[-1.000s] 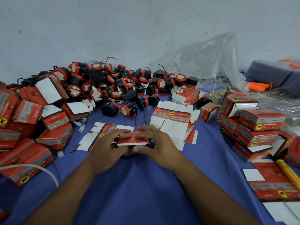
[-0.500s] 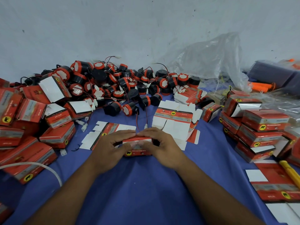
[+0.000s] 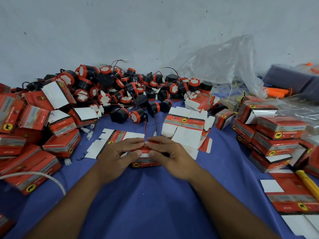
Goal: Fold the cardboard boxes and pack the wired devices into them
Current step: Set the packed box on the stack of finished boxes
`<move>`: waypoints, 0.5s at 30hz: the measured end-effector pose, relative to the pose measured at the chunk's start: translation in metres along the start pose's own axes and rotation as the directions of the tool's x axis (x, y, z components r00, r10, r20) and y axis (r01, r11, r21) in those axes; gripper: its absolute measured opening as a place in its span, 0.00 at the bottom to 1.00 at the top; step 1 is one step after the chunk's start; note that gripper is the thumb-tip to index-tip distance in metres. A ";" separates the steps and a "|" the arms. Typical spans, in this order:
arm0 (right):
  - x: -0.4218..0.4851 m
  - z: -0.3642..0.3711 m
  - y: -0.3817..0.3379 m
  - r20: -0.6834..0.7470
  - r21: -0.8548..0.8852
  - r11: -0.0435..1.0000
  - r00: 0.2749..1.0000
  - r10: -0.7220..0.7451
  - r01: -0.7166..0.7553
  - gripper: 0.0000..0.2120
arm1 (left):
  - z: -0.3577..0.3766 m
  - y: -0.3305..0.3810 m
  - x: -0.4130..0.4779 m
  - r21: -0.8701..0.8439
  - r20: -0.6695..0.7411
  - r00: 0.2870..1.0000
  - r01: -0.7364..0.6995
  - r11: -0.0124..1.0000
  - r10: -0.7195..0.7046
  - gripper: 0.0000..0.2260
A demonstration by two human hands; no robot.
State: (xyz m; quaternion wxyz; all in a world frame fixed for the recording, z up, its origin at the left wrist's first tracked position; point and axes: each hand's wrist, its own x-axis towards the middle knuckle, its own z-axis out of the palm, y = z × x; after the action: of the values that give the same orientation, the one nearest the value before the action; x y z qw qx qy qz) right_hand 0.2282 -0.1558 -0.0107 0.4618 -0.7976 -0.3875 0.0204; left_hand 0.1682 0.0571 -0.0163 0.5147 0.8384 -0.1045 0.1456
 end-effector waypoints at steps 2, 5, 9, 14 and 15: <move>-0.001 0.000 0.000 0.022 -0.008 1.000 1.000 0.002 -0.002 0.17 | 0.000 -0.001 -0.001 -0.025 0.009 1.000 0.023 0.999 -0.023 0.14; -0.002 0.000 0.001 0.032 -0.054 0.998 0.999 -0.023 0.025 0.17 | -0.001 0.001 -0.002 0.083 0.033 0.999 -0.035 0.996 0.033 0.16; -0.001 -0.001 0.003 0.047 -0.108 0.992 0.997 -0.065 0.070 0.21 | -0.006 -0.005 -0.006 0.434 0.146 0.975 -0.214 0.875 0.166 0.21; 0.000 0.003 0.010 0.022 -0.228 0.964 0.990 -0.138 0.139 0.22 | 0.001 0.000 -0.014 0.333 0.037 0.970 -0.237 0.913 0.238 0.17; -0.001 0.004 0.011 0.014 -0.221 0.965 0.990 -0.139 0.139 0.22 | 0.003 0.002 -0.014 0.354 0.043 0.961 -0.269 0.896 0.272 0.17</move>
State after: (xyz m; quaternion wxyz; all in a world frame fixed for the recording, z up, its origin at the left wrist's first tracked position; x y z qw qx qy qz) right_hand 0.2329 -0.1566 -0.0213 0.3708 -0.8149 -0.4419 -0.0560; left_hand 0.1550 0.0543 -0.0206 0.3293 0.8945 -0.1898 0.2355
